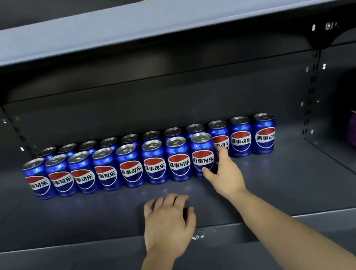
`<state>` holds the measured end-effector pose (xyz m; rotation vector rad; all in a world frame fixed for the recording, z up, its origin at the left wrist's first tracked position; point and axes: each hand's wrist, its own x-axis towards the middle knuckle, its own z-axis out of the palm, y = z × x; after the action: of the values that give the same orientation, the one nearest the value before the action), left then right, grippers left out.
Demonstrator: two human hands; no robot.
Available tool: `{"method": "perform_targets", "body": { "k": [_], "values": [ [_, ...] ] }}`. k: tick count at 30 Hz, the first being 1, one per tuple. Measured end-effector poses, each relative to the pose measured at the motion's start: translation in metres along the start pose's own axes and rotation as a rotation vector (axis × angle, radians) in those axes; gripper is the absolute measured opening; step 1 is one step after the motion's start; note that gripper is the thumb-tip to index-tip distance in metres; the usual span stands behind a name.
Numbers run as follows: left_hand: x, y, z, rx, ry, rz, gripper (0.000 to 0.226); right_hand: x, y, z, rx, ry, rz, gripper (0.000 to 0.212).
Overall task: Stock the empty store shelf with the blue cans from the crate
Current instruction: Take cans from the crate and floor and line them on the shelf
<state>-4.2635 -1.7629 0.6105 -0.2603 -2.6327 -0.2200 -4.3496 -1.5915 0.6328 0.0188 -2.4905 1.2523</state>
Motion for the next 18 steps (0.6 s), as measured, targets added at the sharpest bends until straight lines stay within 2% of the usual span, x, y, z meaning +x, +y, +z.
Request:
{"method": "perform_targets", "body": {
  "k": [3, 9, 12, 15, 18],
  "values": [
    [0.001, -0.001, 0.002, -0.018, 0.004, -0.015, 0.050, 0.001, 0.003, 0.001, -0.002, -0.001, -0.004, 0.076],
    [0.002, 0.000, 0.004, -0.032, 0.037, -0.023, 0.034, -0.001, 0.003, 0.000, 0.019, -0.016, 0.005, 0.075],
    [0.001, 0.000, -0.001, -0.012, 0.017, -0.024, 0.041, -0.004, 0.001, -0.003, 0.013, -0.040, 0.019, 0.077],
    [0.000, 0.003, -0.006, -0.028, -0.025, -0.019, 0.059, -0.008, -0.001, -0.007, 0.029, -0.131, 0.048, 0.088],
    [-0.002, 0.002, -0.011, -0.054, -0.015, -0.005, 0.062, -0.016, -0.006, -0.015, 0.097, -0.191, 0.106, 0.097]
  ]
}}
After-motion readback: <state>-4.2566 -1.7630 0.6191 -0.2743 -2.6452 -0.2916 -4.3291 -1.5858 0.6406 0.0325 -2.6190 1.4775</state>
